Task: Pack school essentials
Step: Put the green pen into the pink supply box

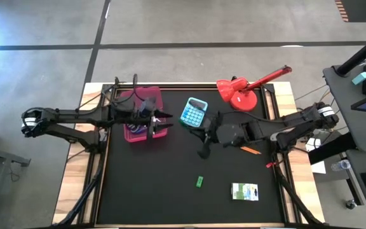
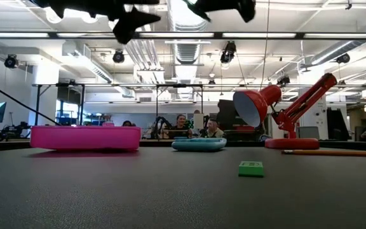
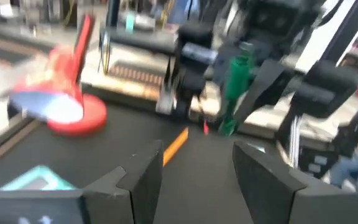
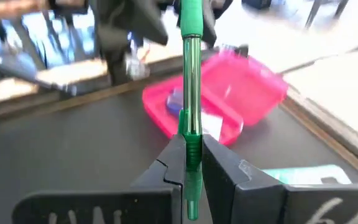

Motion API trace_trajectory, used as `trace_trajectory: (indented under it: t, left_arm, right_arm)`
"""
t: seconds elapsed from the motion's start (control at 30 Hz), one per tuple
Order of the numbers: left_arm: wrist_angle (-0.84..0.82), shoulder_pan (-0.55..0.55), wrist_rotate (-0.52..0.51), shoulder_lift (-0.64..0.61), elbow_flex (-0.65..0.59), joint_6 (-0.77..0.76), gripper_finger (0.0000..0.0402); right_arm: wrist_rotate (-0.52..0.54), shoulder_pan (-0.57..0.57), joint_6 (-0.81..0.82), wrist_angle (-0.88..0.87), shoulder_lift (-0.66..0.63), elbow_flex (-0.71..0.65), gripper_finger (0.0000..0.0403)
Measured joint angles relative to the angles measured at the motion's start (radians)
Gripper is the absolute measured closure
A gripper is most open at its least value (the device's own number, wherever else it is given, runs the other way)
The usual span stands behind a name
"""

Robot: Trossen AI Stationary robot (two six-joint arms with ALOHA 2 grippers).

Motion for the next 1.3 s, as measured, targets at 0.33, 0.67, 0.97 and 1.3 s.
trace_trajectory:
  t: [0.33, 0.67, 0.97, 1.3]
  left_arm:
    - [0.237, 0.0, -0.001, 0.022, 0.0, -0.009, 0.0224]
    - [0.496, 0.0, -0.05, 0.115, 0.006, -0.039, 0.0224]
    - [0.507, -0.002, -0.045, 0.165, 0.006, -0.064, 0.0252]
    - [0.508, -0.002, -0.042, 0.153, 0.006, -0.061, 0.038]
  right_arm:
    - [-0.008, -0.082, -0.146, 0.292, 0.0, 0.001, 0.0378]
    - [-0.011, -0.09, -0.182, 0.38, 0.048, 0.002, 0.0378]
    - [-0.011, -0.091, -0.203, 0.424, 0.071, 0.002, 0.0378]
    - [-0.01, -0.092, -0.201, 0.424, 0.071, 0.002, 0.0378]
